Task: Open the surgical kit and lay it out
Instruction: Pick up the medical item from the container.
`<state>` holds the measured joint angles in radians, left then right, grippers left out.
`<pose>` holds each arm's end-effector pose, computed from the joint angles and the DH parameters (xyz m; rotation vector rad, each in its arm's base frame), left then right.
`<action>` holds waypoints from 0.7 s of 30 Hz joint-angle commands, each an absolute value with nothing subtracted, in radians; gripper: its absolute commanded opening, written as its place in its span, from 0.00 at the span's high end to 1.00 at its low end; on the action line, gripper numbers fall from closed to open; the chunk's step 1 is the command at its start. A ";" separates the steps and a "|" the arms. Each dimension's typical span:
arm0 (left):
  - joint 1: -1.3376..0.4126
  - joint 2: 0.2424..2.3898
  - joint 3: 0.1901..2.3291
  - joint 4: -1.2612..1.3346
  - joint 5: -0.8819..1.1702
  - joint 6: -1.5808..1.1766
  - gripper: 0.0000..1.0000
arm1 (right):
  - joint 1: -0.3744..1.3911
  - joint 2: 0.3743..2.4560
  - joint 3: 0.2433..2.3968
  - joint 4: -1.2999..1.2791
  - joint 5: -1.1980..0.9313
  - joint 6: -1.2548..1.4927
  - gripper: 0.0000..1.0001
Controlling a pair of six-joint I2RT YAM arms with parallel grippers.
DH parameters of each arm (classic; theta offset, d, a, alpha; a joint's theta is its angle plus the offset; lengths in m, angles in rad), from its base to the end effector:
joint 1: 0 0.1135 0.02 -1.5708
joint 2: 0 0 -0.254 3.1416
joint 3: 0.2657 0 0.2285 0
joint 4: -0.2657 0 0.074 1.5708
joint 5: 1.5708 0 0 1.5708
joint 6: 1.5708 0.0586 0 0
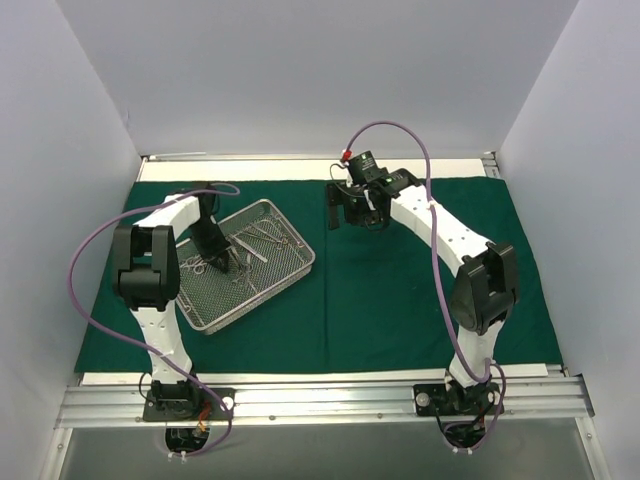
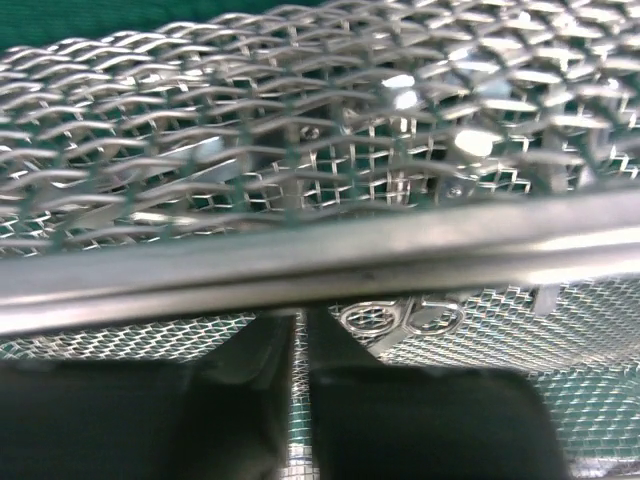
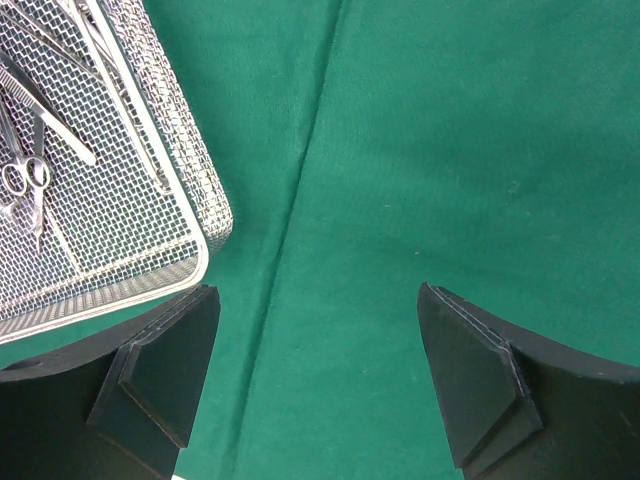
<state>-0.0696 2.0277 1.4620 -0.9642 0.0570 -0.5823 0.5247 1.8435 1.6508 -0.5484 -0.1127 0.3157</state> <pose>0.3547 -0.0281 0.1415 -0.7891 3.0179 -0.1047 0.3549 0.2130 0.2855 -0.3059 2.3519 0.5481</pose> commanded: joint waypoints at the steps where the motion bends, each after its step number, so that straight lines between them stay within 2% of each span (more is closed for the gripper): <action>1: -0.080 2.057 1.497 -0.954 0.074 -0.562 0.98 | 0.519 1.798 1.660 -0.551 -0.115 0.311 0.18; 11: -0.121 1.798 1.670 -1.179 0.043 -0.422 0.98 | 0.514 1.848 1.772 -0.565 -0.189 0.285 0.18; 18: -0.158 1.616 1.618 -1.206 0.060 -0.440 0.98 | 0.515 1.879 1.815 -0.551 -0.273 0.293 0.18; 21: -0.158 1.548 1.585 -1.169 0.165 -0.445 0.98 | 0.522 1.882 1.822 -0.528 -0.347 0.284 0.18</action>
